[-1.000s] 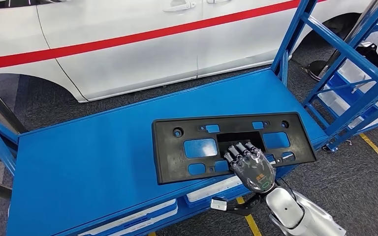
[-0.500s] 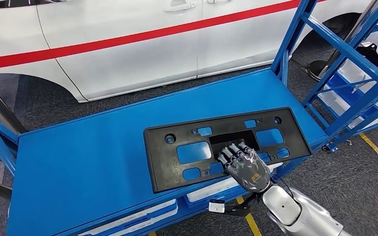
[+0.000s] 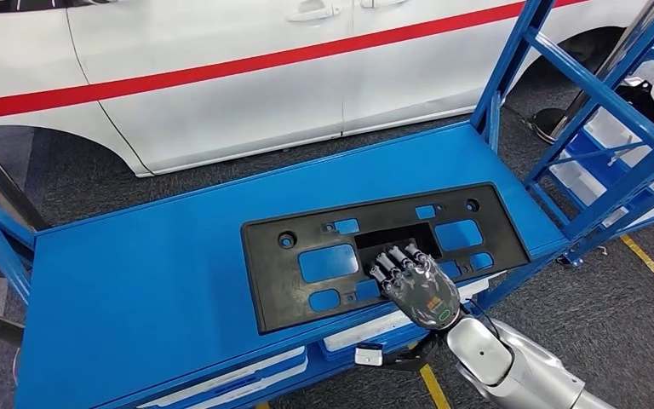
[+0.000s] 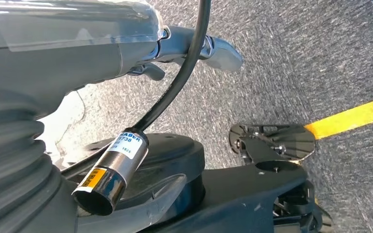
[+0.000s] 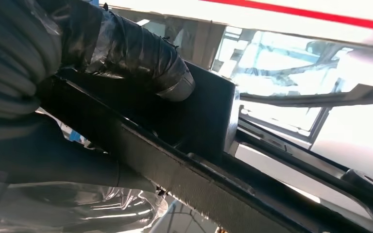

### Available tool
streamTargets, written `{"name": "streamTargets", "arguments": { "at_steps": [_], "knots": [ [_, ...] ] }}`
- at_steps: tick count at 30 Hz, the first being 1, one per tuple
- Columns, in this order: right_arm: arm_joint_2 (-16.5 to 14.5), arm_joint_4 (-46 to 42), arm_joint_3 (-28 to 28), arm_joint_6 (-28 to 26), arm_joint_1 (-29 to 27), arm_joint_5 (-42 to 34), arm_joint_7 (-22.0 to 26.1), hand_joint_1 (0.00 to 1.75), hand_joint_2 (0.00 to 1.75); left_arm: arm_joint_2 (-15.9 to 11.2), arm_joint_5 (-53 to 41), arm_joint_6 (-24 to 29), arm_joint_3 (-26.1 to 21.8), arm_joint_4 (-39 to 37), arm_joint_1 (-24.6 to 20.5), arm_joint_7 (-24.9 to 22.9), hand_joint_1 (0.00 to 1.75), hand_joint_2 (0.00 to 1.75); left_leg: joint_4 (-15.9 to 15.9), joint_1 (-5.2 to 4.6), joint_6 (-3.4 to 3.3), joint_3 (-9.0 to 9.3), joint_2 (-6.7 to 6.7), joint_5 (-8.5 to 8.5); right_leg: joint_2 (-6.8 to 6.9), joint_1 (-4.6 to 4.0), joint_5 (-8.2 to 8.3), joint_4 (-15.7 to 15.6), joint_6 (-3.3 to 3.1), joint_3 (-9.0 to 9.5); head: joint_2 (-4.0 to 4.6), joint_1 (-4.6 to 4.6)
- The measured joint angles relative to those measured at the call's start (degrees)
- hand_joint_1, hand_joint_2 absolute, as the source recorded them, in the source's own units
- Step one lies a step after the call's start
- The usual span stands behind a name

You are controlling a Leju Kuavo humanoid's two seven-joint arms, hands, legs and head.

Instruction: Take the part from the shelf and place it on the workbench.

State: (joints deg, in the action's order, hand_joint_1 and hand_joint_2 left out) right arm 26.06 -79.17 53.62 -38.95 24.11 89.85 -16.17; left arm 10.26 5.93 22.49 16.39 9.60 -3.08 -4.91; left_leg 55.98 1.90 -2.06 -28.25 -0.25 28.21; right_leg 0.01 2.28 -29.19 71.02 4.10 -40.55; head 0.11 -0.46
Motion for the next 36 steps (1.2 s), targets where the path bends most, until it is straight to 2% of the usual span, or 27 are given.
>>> {"name": "streamTargets", "arguments": {
  "at_steps": [1, 2, 3, 4, 7, 8, 10, 12, 13, 14, 15, 17, 19, 20, 22, 23, 24, 25, 27, 28, 29, 30, 31, 32, 34, 35, 36],
  "knots": [
    [-0.02, 0.10, 0.05, 0.00, 0.07, 0.00, 0.00, 1.75, 1.75, 0.01, 0.01, -0.01, 0.00, 0.00, -0.01, 0.01, 0.00, 1.75, 0.55, 0.31, 0.54, -0.03, -0.09, 0.48, 0.07, 0.38, 2.25, -3.64, 0.48, 1.50, 0.00, 0.02],
    [-0.09, 0.21, 0.08, 0.00, 0.20, 0.00, 0.01, 1.75, 1.75, -0.01, 0.01, -0.01, -0.01, 0.00, -0.04, 0.03, 0.00, 1.75, 1.11, 0.51, 1.12, -0.25, -0.21, 0.97, 0.04, 0.48, 3.67, -6.91, 0.85, 3.16, 0.00, 0.09],
    [-0.18, 0.31, 0.14, 0.00, 0.32, 0.00, 0.02, 1.75, 1.75, -0.01, 0.01, 0.01, -0.01, 0.00, -0.08, 0.04, 0.00, 1.75, 1.66, 0.57, 1.67, -0.55, -0.31, 1.43, -0.12, 0.47, 4.51, -9.27, 0.79, 4.32, 0.00, 0.16],
    [-0.32, 0.41, 0.22, 0.00, 0.39, 0.00, 0.04, 1.75, 1.75, -0.01, 0.01, 0.04, -0.02, 0.00, -0.10, 0.06, 0.00, 1.75, 2.16, 0.48, 2.10, -0.81, -0.36, 1.72, -0.29, 0.37, 4.35, -10.34, 0.42, 4.81, 0.00, 0.25],
    [-0.85, 0.70, 0.64, 0.00, 0.56, 0.00, 0.10, 1.75, 1.75, 0.00, 0.01, 0.18, -0.05, 0.00, -0.15, 0.10, 0.00, 1.75, 2.86, 0.39, 2.95, -1.30, -0.36, 2.01, -0.52, 0.12, 3.64, -10.14, -1.65, 4.22, 0.00, 0.29],
    [-1.02, 0.77, 0.78, 0.00, 0.68, 0.00, 0.09, 1.75, 1.75, -0.01, -0.01, 0.21, -0.06, 0.00, -0.17, 0.10, 0.00, 1.75, 3.48, 0.48, 3.08, -1.63, -0.25, 2.69, -0.45, 0.07, 3.70, -10.09, -2.24, 4.01, 0.00, 0.27],
    [-1.32, 0.92, 1.05, 0.00, 1.03, 0.00, 0.02, 1.75, 1.75, -0.01, -0.03, 0.27, -0.07, 0.00, -0.25, 0.10, 0.00, 1.75, 7.72, 0.48, 3.05, -3.43, -0.05, 5.97, -0.18, -0.11, 3.99, -10.24, -3.27, 3.69, 0.00, 0.25],
    [-1.53, 1.22, 1.24, 0.00, 1.31, 0.00, -0.04, 1.75, 1.75, -0.01, -0.02, 0.33, -0.07, 0.00, -0.31, 0.10, 0.00, 1.75, 14.99, 0.18, 2.73, -6.44, 0.00, 9.87, 0.07, -0.65, 4.37, -10.24, -3.99, 3.19, 0.00, 0.26],
    [-1.61, 1.42, 1.32, 0.00, 1.36, 0.00, -0.06, 1.75, 1.75, -0.02, -0.02, 0.34, -0.07, 0.00, -0.33, 0.10, 0.00, 1.75, 17.75, -0.02, 2.49, -7.52, 0.00, 10.81, 0.16, -0.99, 4.59, -10.24, -4.28, 2.91, 0.00, 0.26],
    [-1.70, 1.60, 1.43, 0.00, 1.41, 0.00, -0.06, 1.75, 1.75, -0.03, -0.02, 0.35, -0.08, 0.00, -0.34, 0.10, 0.00, 1.75, 18.71, -0.25, 2.15, -7.72, 0.00, 10.62, 0.21, -1.33, 4.84, -10.24, -4.52, 2.63, 0.00, 0.26],
    [-1.79, 1.78, 1.56, 0.00, 1.47, 0.00, -0.04, 1.75, 1.75, -0.05, 0.00, 0.36, -0.08, 0.00, -0.36, 0.07, 0.00, 1.75, 17.52, -0.53, 1.66, -6.83, 0.00, 9.40, 0.22, -1.64, 5.10, -10.23, -4.68, 2.37, 0.00, 0.26],
    [-2.04, 2.02, 1.79, 0.00, 1.65, 0.00, 0.02, 1.75, 1.75, -0.12, 0.02, 0.39, -0.09, 0.00, -0.41, 0.01, 0.00, 1.75, 10.34, -1.25, 0.24, -2.75, 0.01, 6.11, 0.16, -2.09, 5.69, -10.23, -4.71, 1.97, 0.00, 0.27],
    [-2.26, 2.15, 1.89, 0.00, 1.87, 0.00, 0.06, 1.75, 1.75, -0.19, 0.04, 0.45, -0.10, 0.00, -0.49, -0.03, 0.00, 1.75, 4.43, -1.84, -0.54, 0.27, 0.08, 4.19, 0.13, -2.20, 6.47, -10.34, -4.30, 1.71, 0.00, 0.28],
    [-2.35, 2.22, 1.90, 0.00, 1.95, 0.00, 0.06, 1.75, 1.75, -0.22, 0.05, 0.47, -0.11, 0.00, -0.54, -0.03, 0.00, 1.75, 3.19, -2.04, -0.63, 0.65, 0.10, 3.91, 0.16, -2.11, 6.95, -10.49, -3.95, 1.62, 0.00, 0.28],
    [-2.42, 2.34, 1.91, 0.00, 2.04, 0.00, 0.03, 1.75, 1.75, -0.22, 0.07, 0.51, -0.14, 0.00, -0.49, -0.03, 0.00, 1.75, 2.66, -2.10, -0.58, 0.12, 0.09, 2.79, 0.20, -1.98, 7.94, -11.04, -3.16, 1.51, 0.00, 0.28],
    [-2.46, 2.38, 1.92, 0.00, 2.04, 0.00, 0.02, 1.75, 1.75, -0.22, 0.08, 0.53, -0.15, 0.00, -0.50, -0.03, 0.00, 1.75, 2.26, -2.00, -0.72, -0.13, 0.18, 2.12, 0.13, -1.93, 7.75, -11.08, -2.80, 1.32, 0.00, 0.30],
    [-2.51, 2.42, 1.94, 0.00, 2.05, 0.00, 0.00, 1.75, 1.75, -0.23, 0.08, 0.55, -0.17, 0.00, -0.52, -0.04, 0.00, 1.75, 1.88, -1.86, -1.02, -0.52, 0.28, 1.32, 0.06, -1.87, 6.57, -10.50, -2.47, 0.99, 0.00, 0.33],
    [-2.52, 2.49, 1.94, 0.00, 2.06, 0.00, -0.01, 1.75, 1.75, -0.22, 0.09, 0.55, -0.19, 0.00, -0.54, -0.04, 0.00, 1.75, 1.56, -1.69, -1.27, -1.07, 0.38, 0.48, 0.01, -1.78, 4.32, -8.82, -2.14, 0.41, 0.00, 0.36],
    [-2.55, 2.65, 1.94, 0.00, 1.97, -0.01, 0.15, 1.75, 1.75, -0.21, 0.10, 0.58, -0.20, 0.00, -0.54, -0.08, 0.00, 1.75, 1.63, -1.74, -1.58, -2.59, 0.46, -0.76, -0.01, -1.51, -1.33, -2.56, -1.59, -1.12, 0.00, 0.38],
    [-2.57, 2.72, 1.94, 0.00, 1.82, -0.01, 0.34, 1.75, 1.75, -0.21, 0.10, 0.61, -0.20, 0.00, -0.50, -0.10, 0.00, 1.75, 1.81, -1.77, -1.54, -3.49, 0.48, -1.31, 0.00, -1.45, -3.03, 1.01, -1.36, -1.74, 0.00, 0.37],
    [-2.58, 2.79, 1.94, 0.00, 1.61, -0.01, 0.57, 1.75, 1.75, -0.21, 0.10, 0.64, -0.20, 0.00, -0.47, -0.13, 0.00, 1.75, 2.05, -1.79, -1.49, -4.40, 0.50, -1.79, 0.00, -1.42, -3.31, 3.45, -1.22, -1.78, 0.00, 0.37],
    [-2.59, 2.86, 1.93, 0.00, 1.39, -0.02, 0.79, 1.75, 1.75, -0.22, 0.10, 0.67, -0.20, 0.00, -0.46, -0.16, 0.00, 1.75, 2.35, -1.80, -1.40, -5.31, 0.52, -2.25, 0.00, -1.42, -2.44, 4.16, -1.16, -0.93, 0.00, 0.37],
    [-2.60, 2.93, 1.92, 0.00, 1.22, -0.02, 0.95, 1.75, 1.75, -0.22, 0.10, 0.69, -0.20, 0.00, -0.46, -0.17, 0.00, 1.75, 2.65, -1.81, -1.29, -6.15, 0.52, -2.64, 0.00, -1.43, -0.88, 2.70, -1.20, 0.97, 0.00, 0.36],
    [-2.61, 2.99, 1.89, 0.00, 1.13, -0.01, 1.04, 1.75, 1.75, -0.21, 0.10, 0.70, -0.20, 0.00, -0.47, -0.18, 0.00, 1.75, 2.94, -1.81, -1.15, -6.81, 0.52, -2.98, -0.01, -1.46, 0.35, -0.76, -1.37, 3.83, 0.00, 0.37],
    [-2.67, 3.01, 1.69, 0.00, 1.10, -0.01, 1.12, 1.75, 1.75, -0.19, 0.09, 0.70, -0.21, 0.00, -0.51, -0.20, 0.00, 1.75, 3.28, -1.93, -0.67, -7.64, 0.49, -3.66, -0.03, -1.80, 0.23, -8.87, -2.05, 9.47, 0.00, 0.36],
    [-2.69, 3.00, 1.54, 0.00, 1.08, -0.01, 1.11, 1.75, 1.75, -0.19, 0.09, 0.70, -0.21, 0.00, -0.52, -0.23, 0.00, 1.75, 3.28, -1.96, -0.39, -7.80, 0.49, -4.06, -0.06, -2.02, -0.33, -11.50, -2.48, 11.03, 0.00, 0.37],
    [-2.72, 3.00, 1.38, 0.00, 1.05, -0.02, 1.11, 1.75, 1.75, -0.17, 0.08, 0.70, -0.22, 0.00, -0.51, -0.28, 0.00, 1.75, 3.18, -1.97, -0.06, -7.91, 0.48, -4.50, -0.07, -2.23, -0.68, -12.73, -2.88, 11.57, 0.00, 0.35]
  ]
}}
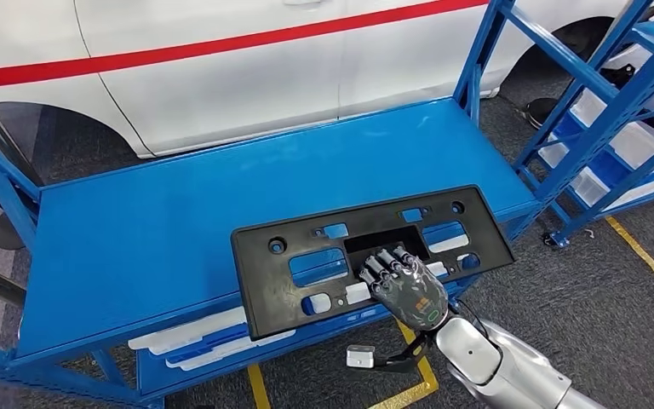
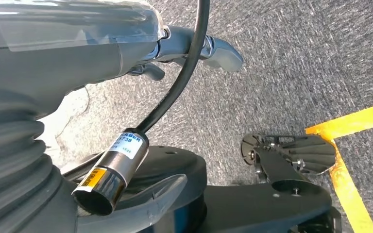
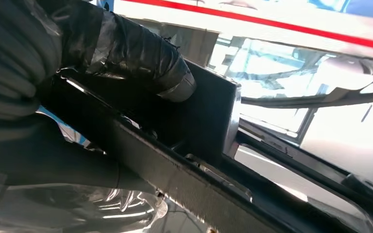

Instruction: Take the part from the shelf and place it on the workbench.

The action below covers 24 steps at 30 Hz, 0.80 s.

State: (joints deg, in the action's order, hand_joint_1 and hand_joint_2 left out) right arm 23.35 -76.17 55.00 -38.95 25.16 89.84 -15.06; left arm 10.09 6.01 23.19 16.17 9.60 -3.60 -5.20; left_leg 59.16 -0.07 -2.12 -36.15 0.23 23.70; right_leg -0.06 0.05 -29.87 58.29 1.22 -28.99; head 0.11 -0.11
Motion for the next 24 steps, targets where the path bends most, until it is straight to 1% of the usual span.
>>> {"name": "streamTargets", "arguments": {
  "at_steps": [1, 2, 3, 4, 5, 6, 7, 8, 9, 10, 11, 12, 13, 14, 15, 16, 17, 18, 19, 20, 21, 22, 23, 24],
  "knots": [
    [-0.01, 0.00, -0.13, 0.00, -0.06, -0.01, 0.00, 1.75, 1.75, 0.03, 0.00, 0.00, 0.00, 0.00, 0.04, -0.07, 0.00, 1.75, -0.16, 0.01, 0.35, -0.09, -0.02, -0.45, 0.03, -0.02, 0.35, -0.29, -0.44, -0.20, 0.00, 0.01],
    [-0.02, -0.01, -0.20, 0.00, -0.11, 0.00, 0.00, 1.75, 1.75, 0.05, 0.00, 0.01, 0.00, -0.01, 0.07, -0.14, 0.00, 1.75, -0.02, 0.05, 0.69, -0.27, -0.05, -0.37, 0.16, 0.10, 0.87, -0.53, -0.91, -0.47, 0.00, 0.01],
    [-0.04, -0.01, -0.25, 0.00, -0.14, 0.00, 0.01, 1.75, 1.75, 0.07, 0.00, 0.01, -0.01, -0.01, 0.08, -0.19, 0.00, 1.75, 0.59, 0.06, 1.01, -0.70, -0.10, 0.53, 0.29, 0.25, 1.43, -0.73, -1.43, -0.85, 0.00, -0.01],
    [-0.06, -0.02, -0.31, 0.00, -0.19, 0.00, 0.01, 1.75, 1.75, 0.08, 0.00, 0.02, -0.01, -0.01, 0.08, -0.21, 0.00, 1.75, 2.09, 0.10, 1.29, -1.33, -0.15, 2.46, 0.42, 0.42, 2.08, -0.90, -1.93, -1.39, 0.00, -0.02],
    [-0.08, -0.02, -0.36, 0.00, -0.24, 0.00, 0.01, 1.75, 1.75, 0.08, 0.00, 0.02, -0.02, -0.01, 0.05, -0.22, 0.00, 1.75, 4.70, 0.21, 1.51, -2.13, -0.17, 5.28, 0.53, 0.53, 2.70, -0.95, -2.26, -2.06, 0.00, -0.04],
    [-0.09, -0.02, -0.40, 0.00, -0.33, -0.01, 0.00, 1.75, 1.75, 0.08, -0.01, 0.02, -0.02, -0.01, 0.02, -0.24, 0.00, 1.75, 8.08, 0.28, 1.71, -3.05, -0.18, 8.14, 0.54, 0.53, 3.31, -0.89, -2.45, -2.88, 0.00, -0.05],
    [-0.09, -0.02, -0.44, 0.00, -0.48, -0.01, -0.03, 1.75, 1.75, 0.08, -0.02, 0.02, -0.02, -0.01, -0.01, -0.28, 0.00, 1.75, 11.60, 0.37, 1.91, -3.72, -0.17, 10.21, 0.57, 0.53, 3.92, -0.79, -2.46, -3.75, 0.00, -0.05],
    [-0.08, -0.02, -0.49, 0.00, -0.73, 0.00, -0.10, 1.75, 1.75, 0.08, -0.05, 0.02, -0.02, 0.00, -0.04, -0.36, 0.00, 1.75, 14.30, 0.46, 2.08, -3.91, -0.15, 10.91, 0.60, 0.54, 4.53, -0.67, -2.37, -4.65, 0.00, -0.05],
    [-0.07, -0.02, -0.56, 0.00, -1.07, 0.00, -0.19, 1.75, 1.75, 0.08, -0.09, 0.02, -0.02, -0.01, -0.05, -0.50, 0.00, 1.75, 15.38, 0.55, 2.19, -3.31, -0.14, 10.12, 0.62, 0.57, 5.10, -0.46, -2.24, -5.60, 0.00, -0.06],
    [-0.05, -0.02, -0.68, 0.00, -1.47, 0.00, -0.27, 1.75, 1.75, 0.08, -0.13, 0.03, -0.02, -0.01, -0.05, -0.66, 0.00, 1.75, 14.57, 0.64, 2.25, -1.81, -0.14, 8.43, 0.63, 0.63, 5.60, -0.17, -2.05, -6.53, 0.00, -0.06],
    [-0.04, -0.03, -0.84, 0.00, -1.88, 0.01, -0.33, 1.75, 1.75, 0.08, -0.15, 0.05, -0.02, -0.01, -0.03, -0.84, 0.00, 1.75, 11.99, 0.73, 2.25, 0.55, -0.14, 6.72, 0.62, 0.70, 6.04, 0.22, -1.82, -7.43, 0.00, -0.07],
    [-0.03, -0.07, -1.02, 0.00, -2.26, 0.01, -0.36, 1.75, 1.75, 0.09, -0.16, 0.07, -0.02, -0.01, -0.01, -0.99, 0.00, 1.75, 8.12, 0.75, 2.20, 3.46, -0.18, 6.12, 0.58, 0.72, 6.43, 0.70, -1.52, -8.28, 0.00, -0.08],
    [-0.01, -0.15, -1.23, 0.00, -2.57, 0.01, -0.37, 1.75, 1.75, 0.11, -0.17, 0.09, -0.02, 0.00, 0.00, -1.08, 0.00, 1.75, 4.26, 0.67, 2.05, 6.02, -0.26, 6.40, 0.52, 0.72, 6.76, 1.15, -1.16, -8.93, 0.00, -0.06],
    [0.04, -0.23, -1.42, 0.00, -2.79, 0.01, -0.39, 1.75, 1.75, 0.14, -0.17, 0.12, -0.02, 0.00, 0.02, -1.14, 0.00, 1.75, 1.38, 0.57, 1.83, 7.68, -0.35, 7.10, 0.49, 0.69, 7.18, 1.45, -0.78, -9.36, 0.00, -0.04],
    [0.10, -0.34, -1.58, 0.00, -2.93, 0.01, -0.43, 1.75, 1.75, 0.16, -0.18, 0.14, -0.02, 0.00, 0.05, -1.15, 0.00, 1.75, -0.28, 0.42, 1.53, 8.43, -0.43, 7.82, 0.48, 0.65, 7.65, 1.52, -0.38, -9.60, 0.00, -0.03],
    [0.16, -0.44, -1.70, 0.00, -3.04, 0.00, -0.46, 1.75, 1.75, 0.18, -0.18, 0.16, -0.02, 0.00, 0.10, -1.18, 0.00, 1.75, -0.74, 0.29, 1.09, 8.30, -0.46, 7.71, 0.47, 0.68, 8.20, 1.39, 0.04, -9.66, 0.00, -0.02],
    [0.24, -0.48, -1.75, 0.00, -3.15, 0.00, -0.49, 1.75, 1.75, 0.22, -0.18, 0.17, -0.02, -0.01, 0.15, -1.21, 0.00, 1.75, -0.79, 0.31, 0.59, 7.87, -0.36, 7.22, 0.43, 0.80, 8.53, 1.29, 0.41, -9.77, 0.00, -0.03],
    [0.31, -0.51, -1.80, 0.00, -3.29, 0.00, -0.50, 1.75, 1.75, 0.26, -0.17, 0.18, -0.03, -0.01, 0.14, -1.24, 0.00, 1.75, -0.90, 0.32, 0.01, 7.47, -0.23, 6.57, 0.35, 0.94, 7.83, 1.60, 0.74, -10.03, 0.00, -0.02],
    [0.40, -0.53, -1.84, 0.00, -3.42, 0.00, -0.50, 1.75, 1.75, 0.30, -0.17, 0.19, -0.03, -0.01, 0.12, -1.25, 0.00, 1.75, -1.05, 0.36, -0.53, 6.92, -0.10, 5.84, 0.25, 1.06, 6.15, 2.67, 1.00, -10.46, 0.00, 0.01],
    [0.52, -0.52, -1.89, 0.00, -3.53, 0.00, -0.50, 1.75, 1.75, 0.33, -0.17, 0.18, -0.04, -0.01, 0.09, -1.26, 0.00, 1.75, -1.11, 0.39, -0.93, 6.21, 0.01, 5.08, 0.18, 1.17, 3.40, 4.91, 1.21, -11.11, 0.00, 0.02],
    [0.60, -0.53, -1.96, 0.00, -3.65, -0.01, -0.48, 1.75, 1.75, 0.33, -0.17, 0.18, -0.04, -0.01, 0.08, -1.28, 0.00, 1.75, -1.06, 0.28, -1.20, 5.36, 0.06, 4.34, 0.14, 1.18, 0.22, 8.15, 1.40, -11.87, 0.00, 0.04],
    [0.65, -0.52, -2.07, 0.00, -3.84, -0.01, -0.41, 1.75, 1.75, 0.33, -0.18, 0.18, -0.04, -0.01, 0.09, -1.34, 0.00, 1.75, -0.97, 0.16, -1.33, 4.39, 0.09, 3.64, 0.13, 1.19, -2.17, 11.85, 1.55, -12.53, 0.00, 0.03],
    [0.67, -0.52, -2.25, 0.00, -4.20, -0.01, -0.27, 1.75, 1.75, 0.34, -0.18, 0.17, -0.04, -0.01, 0.11, -1.43, 0.00, 1.75, -0.86, 0.03, -1.40, 3.39, 0.12, 2.94, 0.13, 1.19, -3.35, 15.09, 1.63, -12.80, 0.00, 0.03],
    [0.67, -0.52, -2.50, 0.00, -4.68, -0.01, -0.10, 1.75, 1.75, 0.34, -0.19, 0.18, -0.04, -0.01, 0.11, -1.54, 0.00, 1.75, -0.74, -0.11, -1.43, 2.43, 0.14, 2.31, 0.13, 1.17, -3.08, 16.87, 1.59, -12.38, 0.00, 0.03]
  ]
}}
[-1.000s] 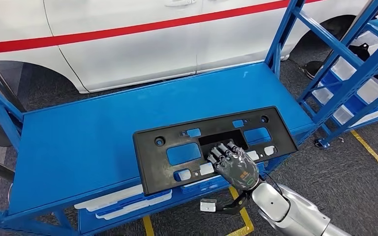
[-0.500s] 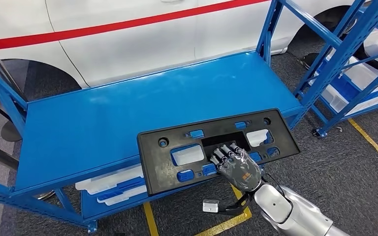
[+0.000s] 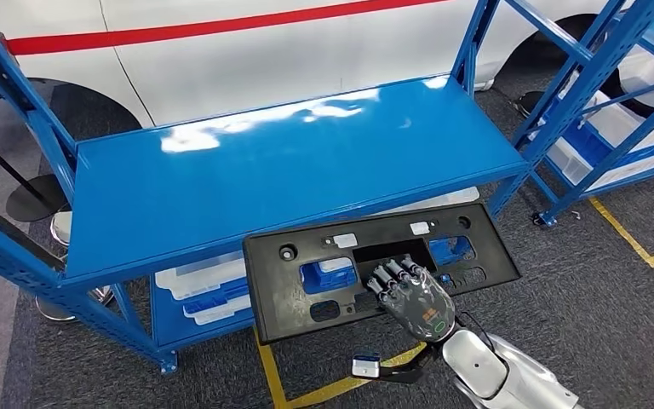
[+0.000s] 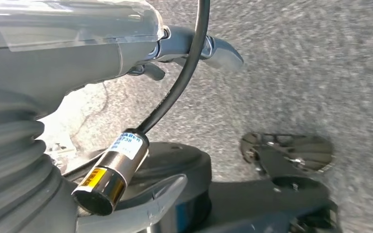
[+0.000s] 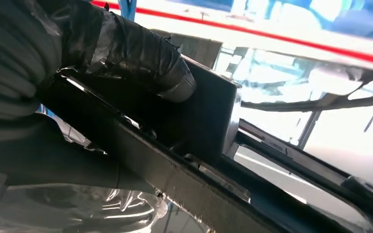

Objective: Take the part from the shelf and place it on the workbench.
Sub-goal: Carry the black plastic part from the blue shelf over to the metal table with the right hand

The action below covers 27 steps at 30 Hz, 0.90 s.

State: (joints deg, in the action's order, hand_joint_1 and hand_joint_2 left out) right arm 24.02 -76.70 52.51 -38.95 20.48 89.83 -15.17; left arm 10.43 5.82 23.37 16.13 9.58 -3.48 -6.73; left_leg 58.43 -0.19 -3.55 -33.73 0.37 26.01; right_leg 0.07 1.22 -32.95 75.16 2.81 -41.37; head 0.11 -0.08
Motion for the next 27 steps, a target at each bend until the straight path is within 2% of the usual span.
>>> {"name": "streamTargets", "arguments": {
  "at_steps": [1, 2, 3, 4, 5, 6, 7, 8, 9, 10, 11, 13, 14, 15, 16, 17, 18, 19, 20, 21, 22, 24, 25, 26, 27],
  "knots": [
    [0.00, 0.00, -0.31, 0.00, -0.52, 0.00, 0.17, 1.75, 1.75, 0.00, -0.03, 0.01, 0.00, 0.01, -0.02, -0.10, 0.00, 1.75, 0.11, -0.15, 0.01, -0.91, -0.01, -0.59, 0.00, -0.05, 1.31, -0.13, -0.19, 1.33, 0.00, -0.01],
    [0.00, -0.03, -0.65, 0.00, -1.01, 0.00, 0.31, 1.75, 1.75, 0.00, -0.08, 0.02, 0.00, 0.01, -0.05, -0.18, 0.00, 1.75, 0.20, -0.29, 0.04, -1.70, -0.03, -1.16, -0.01, -0.21, 2.86, -2.39, -0.55, 3.69, 0.00, -0.01],
    [0.02, -0.13, -1.05, 0.00, -1.39, 0.00, 0.38, 1.75, 1.75, 0.05, -0.12, 0.04, 0.00, 0.02, -0.09, -0.25, 0.00, 1.75, 0.26, -0.38, 0.11, -2.31, -0.04, -1.71, -0.02, -0.49, 3.59, -6.27, -1.15, 6.88, 0.00, -0.02],
    [0.05, -0.29, -1.51, 0.00, -1.71, 0.00, 0.42, 1.75, 1.75, 0.12, -0.16, 0.06, 0.00, 0.02, -0.14, -0.32, 0.00, 1.75, 0.31, -0.49, 0.28, -2.74, -0.05, -2.22, 0.03, -0.78, 3.39, -11.01, -1.78, 10.28, 0.00, -0.02],
    [0.09, -0.50, -2.02, 0.00, -1.99, 0.00, 0.39, 1.75, 1.75, 0.20, -0.18, 0.10, 0.00, 0.03, -0.17, -0.40, 0.00, 1.75, 0.25, -0.51, 0.52, -2.97, -0.02, -2.76, 0.07, -1.11, 2.82, -14.85, -2.25, 12.86, 0.00, -0.02],
    [0.13, -0.71, -2.48, 0.00, -2.22, 0.00, 0.30, 1.75, 1.75, 0.27, -0.18, 0.14, 0.00, 0.03, -0.18, -0.49, 0.00, 1.75, 0.10, -0.41, 0.84, -3.08, 0.03, -3.29, 0.10, -1.39, 2.18, -17.46, -2.66, 14.42, 0.00, -0.01],
    [0.17, -0.85, -2.86, 0.00, -2.44, 0.00, 0.21, 1.75, 1.75, 0.30, -0.19, 0.17, 0.00, 0.03, -0.17, -0.60, 0.00, 1.75, -0.13, -0.33, 1.20, -3.14, 0.08, -3.87, 0.13, -1.57, 2.16, -18.69, -2.87, 14.86, 0.00, -0.01],
    [0.20, -0.92, -3.13, 0.00, -2.71, 0.00, 0.12, 1.75, 1.75, 0.30, -0.19, 0.20, 0.00, 0.02, -0.11, -0.69, 0.00, 1.75, -0.35, -0.29, 1.54, -3.26, 0.10, -4.31, 0.14, -1.48, 2.84, -19.02, -3.08, 14.51, 0.00, 0.00],
    [0.22, -0.98, -3.27, 0.00, -2.96, 0.00, 0.08, 1.75, 1.75, 0.30, -0.19, 0.24, 0.00, 0.00, -0.06, -0.76, 0.00, 1.75, -0.19, -0.26, 1.87, -3.56, 0.04, -3.89, 0.25, -1.32, 3.65, -19.47, -3.45, 14.09, 0.00, 0.00],
    [0.24, -1.07, -3.36, 0.00, -3.21, 0.00, 0.06, 1.75, 1.75, 0.29, -0.21, 0.27, 0.00, -0.02, -0.02, -0.79, 0.00, 1.75, 0.65, -0.28, 2.18, -4.00, -0.03, -2.43, 0.38, -1.09, 4.52, -19.86, -3.80, 13.52, 0.00, -0.02],
    [0.24, -1.18, -3.40, 0.00, -3.45, 0.00, 0.02, 1.75, 1.75, 0.28, -0.25, 0.30, 0.00, -0.03, 0.01, -0.80, 0.00, 1.75, 2.59, -0.23, 2.51, -4.61, -0.11, 0.18, 0.51, -0.85, 5.42, -20.13, -4.09, 12.73, 0.00, -0.03],
    [0.26, -1.37, -3.46, 0.00, -3.67, 0.00, -0.19, 1.75, 1.75, 0.25, -0.32, 0.34, 0.00, -0.03, -0.06, -0.76, 0.00, 1.75, 9.09, 0.17, 3.14, -5.86, -0.16, 6.08, 0.64, -0.84, 6.83, -19.82, -4.31, 10.80, 0.00, -0.07],
    [0.29, -1.40, -3.48, 0.00, -3.71, 0.00, -0.33, 1.75, 1.75, 0.21, -0.35, 0.34, 0.00, -0.03, -0.09, -0.72, 0.00, 1.75, 12.53, 0.39, 3.44, -6.19, -0.15, 7.58, 0.66, -0.81, 7.49, -19.50, -4.22, 9.68, 0.00, -0.07],
    [0.32, -1.40, -3.48, 0.00, -3.71, 0.00, -0.45, 1.75, 1.75, 0.15, -0.35, 0.34, 0.00, -0.03, -0.12, -0.68, 0.00, 1.75, 14.91, 0.61, 3.74, -6.04, -0.13, 7.46, 0.69, -0.72, 8.10, -19.08, -4.06, 8.51, 0.00, -0.07],
    [0.36, -1.40, -3.48, 0.00, -3.71, 0.00, -0.54, 1.75, 1.75, 0.09, -0.35, 0.35, 0.00, -0.03, -0.13, -0.65, 0.00, 1.75, 15.70, 0.84, 4.04, -5.17, -0.12, 6.10, 0.72, -0.57, 8.67, -18.55, -3.83, 7.26, 0.00, -0.07],
    [0.39, -1.40, -3.48, 0.00, -3.71, 0.00, -0.58, 1.75, 1.75, 0.04, -0.34, 0.35, 0.00, -0.03, -0.14, -0.62, 0.00, 1.75, 14.63, 1.07, 4.35, -3.45, -0.11, 4.26, 0.73, -0.35, 9.15, -17.89, -3.53, 5.98, 0.00, -0.08],
    [0.44, -1.40, -3.48, 0.00, -3.71, 0.00, -0.60, 1.75, 1.75, 0.00, -0.33, 0.35, 0.00, -0.03, -0.13, -0.63, 0.00, 1.75, 11.87, 1.31, 4.67, -0.96, -0.12, 3.13, 0.71, -0.14, 9.54, -17.08, -3.17, 4.74, 0.00, -0.09],
    [0.52, -1.44, -3.50, 0.00, -3.71, 0.00, -0.62, 1.75, 1.75, -0.02, -0.34, 0.35, 0.00, -0.03, -0.11, -0.63, 0.00, 1.75, 8.01, 1.36, 4.92, 1.89, -0.17, 3.24, 0.67, -0.02, 9.86, -16.19, -2.77, 3.61, 0.00, -0.10],
    [0.62, -1.52, -3.52, 0.00, -3.72, 0.00, -0.65, 1.75, 1.75, -0.03, -0.34, 0.35, 0.00, -0.03, -0.08, -0.63, 0.00, 1.75, 4.63, 1.32, 4.75, 4.09, -0.29, 4.16, 0.66, 0.00, 10.18, -15.44, -2.36, 2.75, 0.00, -0.09],
    [0.72, -1.62, -3.54, 0.00, -3.71, 0.00, -0.68, 1.75, 1.75, -0.03, -0.35, 0.36, 0.00, -0.03, -0.06, -0.63, 0.00, 1.75, 2.19, 1.21, 4.40, 5.40, -0.41, 5.29, 0.67, -0.06, 10.58, -14.93, -1.96, 2.20, 0.00, -0.07],
    [0.83, -1.73, -3.57, 0.00, -3.70, 0.00, -0.72, 1.75, 1.75, -0.04, -0.36, 0.37, 0.00, -0.03, -0.05, -0.62, 0.00, 1.75, 1.01, 0.97, 3.82, 5.81, -0.52, 5.91, 0.69, -0.09, 11.07, -14.79, -1.56, 1.91, 0.00, -0.06],
    [0.97, -1.85, -3.58, 0.00, -3.73, 0.00, -0.76, 1.75, 1.75, -0.04, -0.36, 0.39, 0.00, -0.03, 0.05, -0.61, 0.00, 1.75, 0.85, 0.92, 2.45, 4.99, -0.41, 5.14, 0.67, 0.08, 11.52, -14.91, -0.85, 1.63, 0.00, -0.02],
    [1.05, -1.87, -3.59, 0.00, -3.78, 0.00, -0.77, 1.75, 1.75, -0.04, -0.36, 0.39, 0.00, -0.03, 0.08, -0.62, 0.00, 1.75, 0.80, 0.91, 1.85, 4.50, -0.29, 4.49, 0.59, 0.22, 10.38, -14.34, -0.58, 1.30, 0.00, -0.02],
    [1.14, -1.87, -3.59, 0.00, -3.82, 0.00, -0.77, 1.75, 1.75, -0.04, -0.36, 0.39, -0.01, -0.03, 0.10, -0.62, 0.00, 1.75, 0.72, 0.96, 1.32, 3.84, -0.15, 3.73, 0.49, 0.30, 8.10, -12.72, -0.36, 0.73, 0.00, 0.02],
    [1.21, -1.88, -3.60, 0.00, -3.83, 0.00, -0.77, 1.75, 1.75, -0.04, -0.36, 0.39, -0.01, -0.03, 0.08, -0.62, 0.00, 1.75, 0.74, 0.93, 0.94, 3.09, -0.05, 3.00, 0.39, 0.32, 4.99, -10.01, -0.21, 0.00, 0.00, 0.03]
  ]
}}
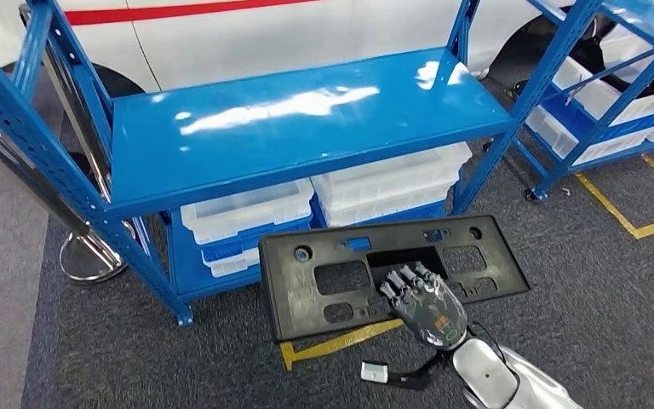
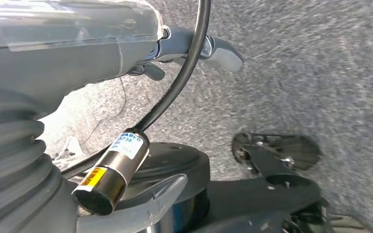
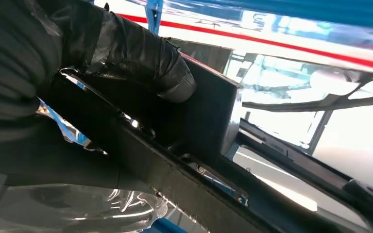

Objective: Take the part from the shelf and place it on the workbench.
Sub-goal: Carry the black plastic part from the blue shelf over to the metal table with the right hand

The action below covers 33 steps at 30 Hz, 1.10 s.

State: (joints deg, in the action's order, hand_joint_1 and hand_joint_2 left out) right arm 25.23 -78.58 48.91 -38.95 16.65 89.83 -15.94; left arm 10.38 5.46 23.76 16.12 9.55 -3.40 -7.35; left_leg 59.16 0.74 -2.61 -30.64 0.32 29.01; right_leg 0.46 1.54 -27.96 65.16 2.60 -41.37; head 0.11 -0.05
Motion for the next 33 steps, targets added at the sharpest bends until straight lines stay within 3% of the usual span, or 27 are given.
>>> {"name": "streamTargets", "arguments": {
  "at_steps": [1, 2, 3, 4, 6, 8, 9, 10, 11, 13, 15, 17, 18, 19, 20, 22, 24, 25, 27, 28, 30, 31, 33],
  "knots": [
    [0.04, 0.00, -0.01, 0.00, 0.00, 0.00, 0.01, 1.75, 1.75, 0.00, 0.01, 0.00, -0.01, 0.00, -0.01, 0.00, 0.00, 1.75, 0.04, -0.10, -0.23, -0.91, 0.03, -0.73, -0.05, -0.03, -2.95, 3.57, 0.12, -0.73, 0.00, 0.02],
    [0.06, 0.00, -0.01, 0.00, -0.01, 0.00, 0.01, 1.75, 1.75, 0.00, 0.01, 0.00, -0.01, 0.00, -0.01, 0.01, 0.00, 1.75, 0.09, -0.23, -0.36, -1.85, 0.06, -1.45, -0.11, -0.06, -4.89, 7.15, 0.20, -1.26, 0.00, 0.03],
    [0.06, 0.00, -0.02, 0.00, -0.03, 0.00, 0.01, 1.75, 1.75, 0.00, 0.02, 0.00, -0.01, 0.00, -0.02, 0.01, 0.00, 1.75, 0.13, -0.39, -0.42, -2.81, 0.09, -2.16, -0.15, -0.10, -5.39, 9.79, 0.19, -1.24, 0.00, 0.02],
    [0.06, 0.00, -0.02, 0.00, -0.04, 0.00, 0.01, 1.75, 1.75, 0.00, 0.02, 0.01, 0.00, 0.00, -0.04, 0.05, 0.00, 1.75, 0.17, -0.55, -0.44, -3.73, 0.10, -2.85, -0.17, -0.15, -4.61, 10.83, 0.06, -0.42, 0.00, 0.02],
    [0.06, 0.00, -0.02, 0.00, 0.02, 0.00, 0.04, 1.75, 1.75, 0.01, 0.02, 0.02, 0.00, 0.00, -0.14, 0.19, 0.00, 1.75, 0.18, -0.85, -0.36, -5.30, 0.08, -4.13, -0.25, -0.42, -1.70, 6.88, -0.70, 4.20, 0.00, 0.01],
    [0.02, 0.02, -0.07, 0.00, 0.21, 0.00, 0.45, 1.75, 1.75, 0.06, 0.02, 0.11, -0.01, 0.02, -0.27, 0.44, 0.00, 1.75, 0.17, -1.08, -0.04, -6.22, 0.02, -5.19, -0.34, -1.03, -1.95, -1.95, -1.89, 10.94, 0.00, -0.01],
    [-0.08, 0.06, -0.14, 0.00, 0.27, 0.00, 0.91, 1.75, 1.75, 0.08, 0.02, 0.17, -0.01, 0.03, -0.31, 0.61, 0.00, 1.75, 0.05, -1.09, 0.23, -6.39, 0.02, -5.68, -0.35, -1.36, -2.72, -5.38, -2.34, 13.17, 0.00, 0.00],
    [-0.24, 0.14, -0.29, 0.00, 0.23, 0.00, 1.66, 1.75, 1.75, 0.09, 0.03, 0.24, -0.01, 0.04, -0.32, 0.78, 0.00, 1.75, -0.15, -1.03, 0.60, -6.48, 0.03, -6.16, -0.31, -1.62, -3.37, -7.52, -2.69, 14.34, 0.00, -0.02],
    [-0.57, 0.30, -0.63, 0.00, 0.00, 0.00, 2.73, 1.75, 1.75, 0.08, 0.07, 0.27, -0.01, 0.04, -0.29, 0.91, 0.00, 1.75, -0.48, -0.98, 1.02, -6.52, 0.06, -6.72, -0.26, -1.71, -3.12, -8.41, -2.89, 14.36, 0.00, 0.00],
    [-1.80, 0.77, -1.76, 0.00, -0.75, -0.19, 5.42, 1.75, 1.75, 0.04, 0.27, 0.31, -0.03, 0.03, -0.25, 1.03, 0.00, 1.75, -0.12, -0.88, 1.73, -7.01, -0.01, -6.24, -0.13, -1.51, -1.76, -9.14, -3.55, 13.78, 0.00, -0.01],
    [-3.44, 1.37, -3.33, 0.00, -1.51, -0.57, 7.66, 1.75, 1.75, -0.03, 0.46, 0.32, -0.07, 0.02, -0.26, 1.03, 0.00, 1.75, 3.92, -0.80, 2.18, -8.43, -0.10, -2.01, -0.17, -1.20, -0.39, -9.66, -4.11, 12.83, 0.00, -0.06],
    [-5.03, 1.98, -5.07, 0.00, -2.21, -0.82, 9.50, 1.75, 1.75, -0.19, 0.52, 0.33, -0.20, 0.02, -0.28, 1.04, 0.00, 1.75, 10.72, -0.67, 2.59, -10.17, -0.11, 2.66, -0.52, -1.23, 0.53, -9.43, -4.29, 11.55, 0.00, -0.09],
    [-5.85, 2.28, -6.04, 0.00, -2.65, -0.85, 10.46, 1.75, 1.75, -0.32, 0.52, 0.34, -0.27, 0.03, -0.29, 1.09, 0.00, 1.75, 13.24, -0.59, 2.79, -10.46, -0.11, 3.44, -0.75, -1.23, 0.88, -9.16, -4.23, 10.92, 0.00, -0.09],
    [-6.62, 2.57, -7.06, 0.00, -3.09, -0.80, 11.38, 1.75, 1.75, -0.47, 0.53, 0.36, -0.33, 0.03, -0.29, 1.19, 0.00, 1.75, 14.02, -0.52, 2.96, -9.91, -0.12, 3.13, -1.07, -1.20, 1.15, -8.79, -4.13, 10.28, 0.00, -0.09],
    [-7.34, 2.85, -8.04, 0.00, -3.47, -0.74, 12.15, 1.75, 1.75, -0.62, 0.53, 0.38, -0.37, 0.03, -0.25, 1.31, 0.00, 1.75, 12.76, -0.43, 3.06, -8.39, -0.20, 2.04, -1.47, -1.15, 1.32, -8.32, -4.02, 9.67, 0.00, -0.09],
    [-8.66, 3.24, -9.77, 0.00, -3.87, -0.58, 13.24, 1.75, 1.75, -0.96, 0.55, 0.43, -0.39, 0.02, -0.01, 1.54, 0.00, 1.75, 5.78, -0.16, 2.98, -3.38, -1.63, 0.02, -2.41, -0.99, 1.45, -7.14, -3.75, 8.37, 0.00, -0.10],
    [-9.65, 3.47, -11.18, 0.00, -4.02, -0.50, 14.04, 1.75, 1.75, -1.21, 0.57, 0.48, -0.42, 0.02, 0.29, 1.67, 0.00, 1.75, 0.81, -0.05, 2.59, -0.45, -3.55, -0.42, -3.37, -0.86, 1.66, -6.05, -3.17, 7.12, 0.00, -0.10],
    [-9.99, 3.54, -11.80, 0.00, -4.18, -0.49, 14.35, 1.75, 1.75, -1.29, 0.57, 0.52, -0.44, 0.02, 0.35, 1.70, 0.00, 1.75, 0.22, -0.13, 2.37, -0.27, -3.97, -0.16, -3.86, -0.80, 1.91, -5.84, -2.70, 6.63, 0.00, -0.10],
    [-10.37, 3.65, -12.77, 0.00, -4.60, -0.48, 14.76, 1.75, 1.75, -1.37, 0.56, 0.64, -0.48, 0.02, 0.42, 1.70, 0.00, 1.75, -0.21, -0.20, 1.74, -0.51, -2.91, -0.69, -4.71, -0.73, 2.41, -5.81, -1.81, 6.17, 0.00, -0.09],
    [-10.52, 3.70, -13.20, 0.00, -4.76, -0.49, 14.95, 1.75, 1.75, -1.39, 0.56, 0.71, -0.51, 0.02, 0.38, 1.69, 0.00, 1.75, -0.55, -0.12, 1.25, -0.49, -2.25, -0.99, -4.32, -0.74, 2.16, -5.50, -1.44, 5.87, 0.00, -0.05],
    [-10.86, 3.81, -14.02, 0.00, -4.92, -0.51, 15.28, 1.75, 1.75, -1.41, 0.55, 0.77, -0.62, 0.02, 0.31, 1.67, 0.00, 1.75, -1.21, 0.11, 0.37, -0.57, -0.86, -1.57, -2.49, -0.68, -0.26, -1.89, -0.82, 4.13, 0.00, 0.01],
    [-11.04, 3.91, -14.41, 0.00, -4.98, -0.55, 15.43, 1.75, 1.75, -1.44, 0.55, 0.79, -0.69, 0.02, 0.32, 1.62, 0.00, 1.75, -1.26, 0.09, 0.16, -0.74, -0.19, -1.71, -1.50, -0.63, -2.16, 1.57, -0.49, 2.58, 0.00, 0.04],
    [-11.25, 4.20, -15.07, 0.00, -5.29, -0.62, 15.60, 1.75, 1.75, -1.50, 0.56, 0.79, -0.81, 0.02, 0.46, 1.48, 0.00, 1.75, -1.11, 0.07, 0.08, -1.16, 1.15, -1.81, -0.86, -0.33, -4.86, 8.24, 0.05, -0.25, 0.00, 0.04]
  ]
}}
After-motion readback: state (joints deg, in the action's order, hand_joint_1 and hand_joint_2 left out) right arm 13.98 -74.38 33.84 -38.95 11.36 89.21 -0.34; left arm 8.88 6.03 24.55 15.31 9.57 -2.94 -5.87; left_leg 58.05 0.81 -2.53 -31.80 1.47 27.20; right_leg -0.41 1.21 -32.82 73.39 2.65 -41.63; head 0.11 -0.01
